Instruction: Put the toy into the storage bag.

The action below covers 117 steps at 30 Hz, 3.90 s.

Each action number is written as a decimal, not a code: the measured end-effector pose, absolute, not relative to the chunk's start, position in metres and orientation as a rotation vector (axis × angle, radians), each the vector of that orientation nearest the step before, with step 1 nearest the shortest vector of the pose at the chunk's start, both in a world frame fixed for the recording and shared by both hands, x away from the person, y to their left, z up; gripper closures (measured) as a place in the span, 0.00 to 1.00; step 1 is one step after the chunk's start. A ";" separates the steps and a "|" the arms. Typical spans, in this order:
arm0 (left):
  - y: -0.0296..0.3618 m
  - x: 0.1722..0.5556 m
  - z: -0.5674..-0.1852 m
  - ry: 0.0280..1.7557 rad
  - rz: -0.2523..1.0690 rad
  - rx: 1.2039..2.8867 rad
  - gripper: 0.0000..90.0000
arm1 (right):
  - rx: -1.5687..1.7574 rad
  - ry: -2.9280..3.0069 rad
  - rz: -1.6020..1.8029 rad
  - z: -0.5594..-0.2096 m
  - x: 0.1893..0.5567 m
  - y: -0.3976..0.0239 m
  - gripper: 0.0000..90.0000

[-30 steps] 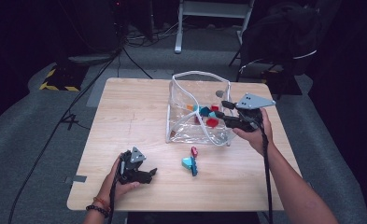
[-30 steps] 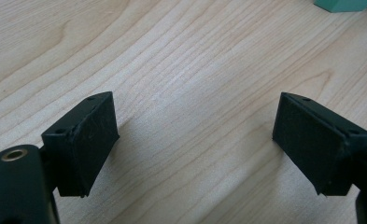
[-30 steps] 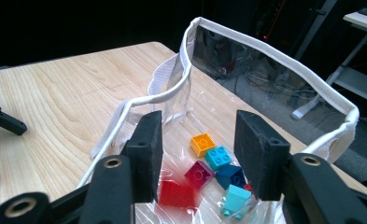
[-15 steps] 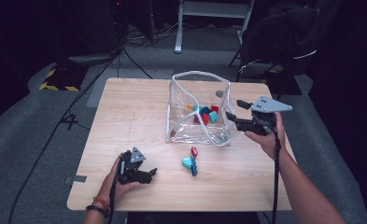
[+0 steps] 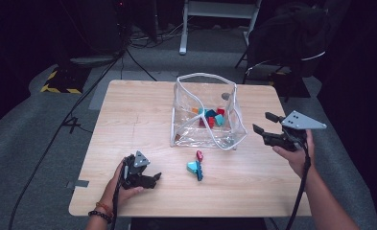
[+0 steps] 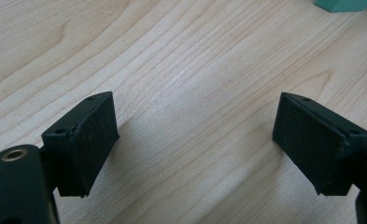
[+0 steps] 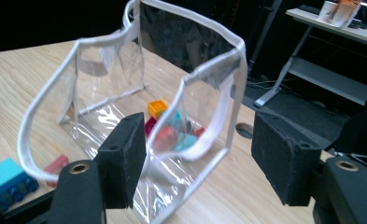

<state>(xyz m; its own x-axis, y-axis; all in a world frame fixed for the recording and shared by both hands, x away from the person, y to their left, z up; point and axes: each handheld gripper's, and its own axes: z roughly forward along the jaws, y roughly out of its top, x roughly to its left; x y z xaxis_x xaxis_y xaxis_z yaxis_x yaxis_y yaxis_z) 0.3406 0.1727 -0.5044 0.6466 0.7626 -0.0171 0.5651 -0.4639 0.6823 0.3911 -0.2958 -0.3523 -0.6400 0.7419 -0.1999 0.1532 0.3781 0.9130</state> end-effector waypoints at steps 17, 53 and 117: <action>0.173 0.340 -0.504 1.028 0.386 2.198 0.16 | 0.874 2.144 1.148 -0.422 0.390 -0.321 0.37; 0.170 0.336 -0.503 0.983 0.357 2.228 0.17 | 1.089 2.298 1.021 -0.503 0.401 -0.327 0.31; 0.060 0.371 -0.491 0.598 0.277 2.301 0.63 | 1.100 2.308 1.025 -0.504 0.402 -0.327 0.28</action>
